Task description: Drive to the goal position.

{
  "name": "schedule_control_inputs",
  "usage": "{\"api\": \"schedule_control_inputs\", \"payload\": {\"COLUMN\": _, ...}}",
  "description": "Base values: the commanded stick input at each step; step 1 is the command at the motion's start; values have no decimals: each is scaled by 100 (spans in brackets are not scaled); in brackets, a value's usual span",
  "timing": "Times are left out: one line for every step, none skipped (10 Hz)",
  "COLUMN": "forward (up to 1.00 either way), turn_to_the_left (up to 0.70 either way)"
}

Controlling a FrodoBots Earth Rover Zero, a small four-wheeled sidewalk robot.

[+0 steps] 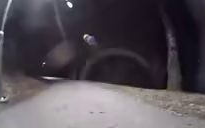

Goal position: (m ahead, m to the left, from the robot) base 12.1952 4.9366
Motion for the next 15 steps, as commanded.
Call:
{"api": "schedule_control_inputs", "payload": {"forward": 100, "turn_to_the_left": 0}}
{"api": "schedule_control_inputs", "payload": {"forward": 100, "turn_to_the_left": 0}}
{"api": "schedule_control_inputs", "payload": {"forward": 100, "turn_to_the_left": 0}}
{"api": "schedule_control_inputs", "payload": {"forward": 100, "turn_to_the_left": 0}}
{"api": "schedule_control_inputs", "payload": {"forward": 100, "turn_to_the_left": 0}}
{"api": "schedule_control_inputs", "payload": {"forward": 100, "turn_to_the_left": 0}}
{"api": "schedule_control_inputs", "payload": {"forward": 100, "turn_to_the_left": 0}}
{"api": "schedule_control_inputs", "payload": {"forward": 100, "turn_to_the_left": 0}}
{"api": "schedule_control_inputs", "payload": {"forward": 100, "turn_to_the_left": 0}}
{"api": "schedule_control_inputs", "payload": {"forward": 100, "turn_to_the_left": 0}}
{"api": "schedule_control_inputs", "payload": {"forward": 100, "turn_to_the_left": 0}}
{"api": "schedule_control_inputs", "payload": {"forward": 100, "turn_to_the_left": 0}}
{"api": "schedule_control_inputs", "payload": {"forward": 100, "turn_to_the_left": 0}}
{"api": "schedule_control_inputs", "payload": {"forward": 100, "turn_to_the_left": 11}}
{"api": "schedule_control_inputs", "payload": {"forward": 100, "turn_to_the_left": 27}}
